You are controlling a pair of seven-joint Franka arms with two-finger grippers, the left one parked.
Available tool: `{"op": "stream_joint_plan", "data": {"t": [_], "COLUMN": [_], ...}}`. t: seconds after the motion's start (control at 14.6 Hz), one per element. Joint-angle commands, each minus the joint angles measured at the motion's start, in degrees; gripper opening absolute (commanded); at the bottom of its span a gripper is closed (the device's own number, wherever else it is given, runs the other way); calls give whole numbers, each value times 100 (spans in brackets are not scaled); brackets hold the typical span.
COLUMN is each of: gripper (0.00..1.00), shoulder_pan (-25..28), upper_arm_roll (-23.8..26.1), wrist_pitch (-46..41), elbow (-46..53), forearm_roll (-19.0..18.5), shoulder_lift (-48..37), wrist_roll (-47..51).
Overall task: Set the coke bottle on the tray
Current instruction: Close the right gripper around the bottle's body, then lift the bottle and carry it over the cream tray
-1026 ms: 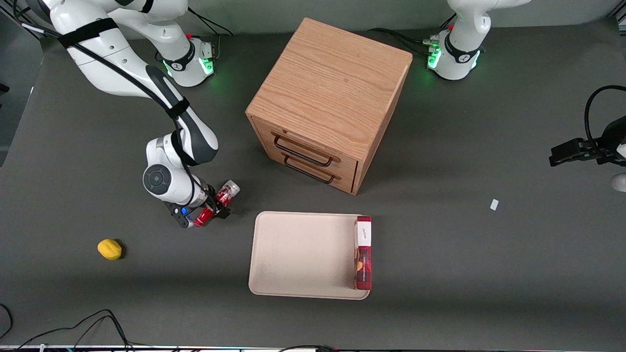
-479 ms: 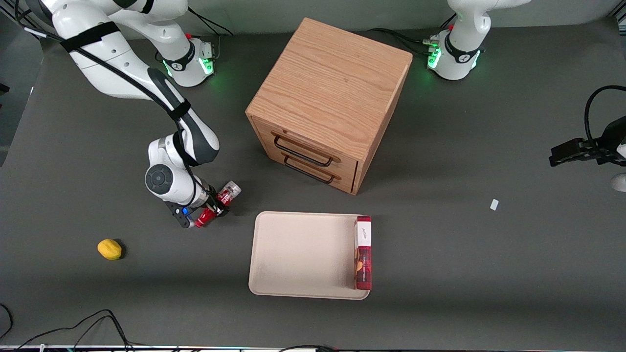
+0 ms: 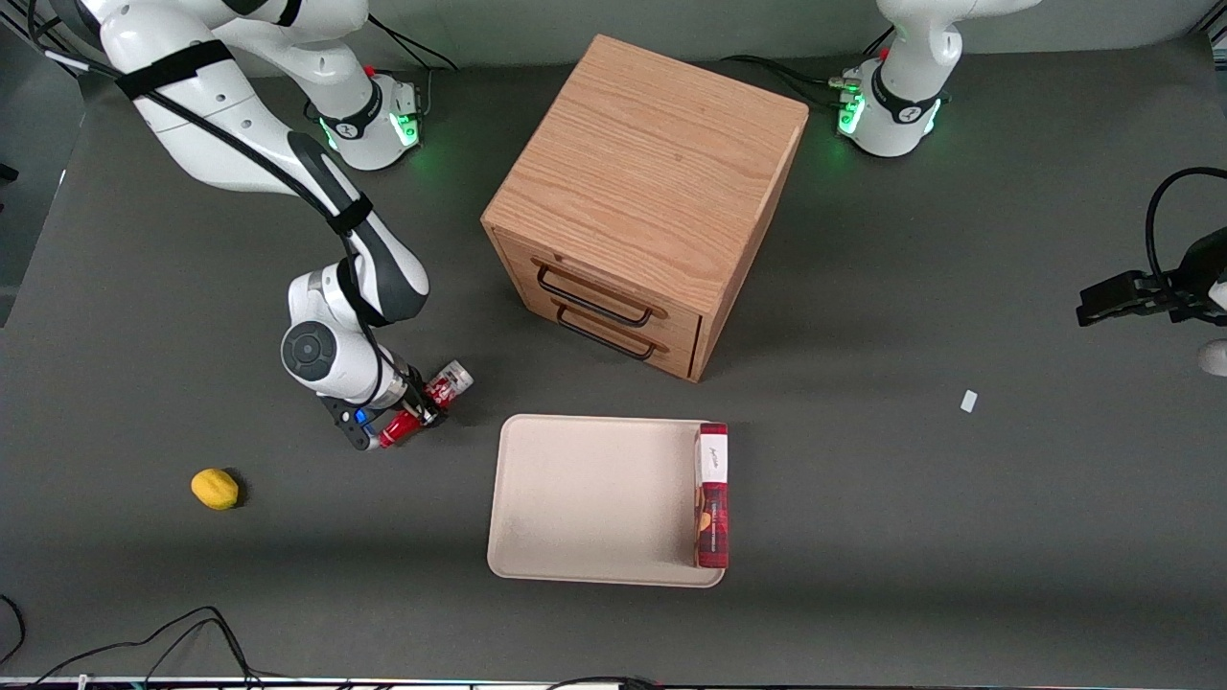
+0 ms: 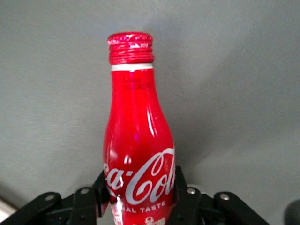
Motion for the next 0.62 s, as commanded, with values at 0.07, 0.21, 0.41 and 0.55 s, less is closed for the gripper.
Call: {"op": "stream_joint_plan", "data": {"t": [0.07,0.21,0.41,0.55], "gripper": [15,15,16,16], "shoulder_pan": [-41,-50,12,21], "upper_arm_roll": [21,30,48,152], "wrist_pitch": [-1162,-1356,-2575,-3349], "elbow": [579,807,1920,2764], "forearm_roll": [-96,-44,-35,-87], "shoulder_lift": [-572,-801,-785,-671], "wrist_roll": [-494,-890,-1180,-1566]}}
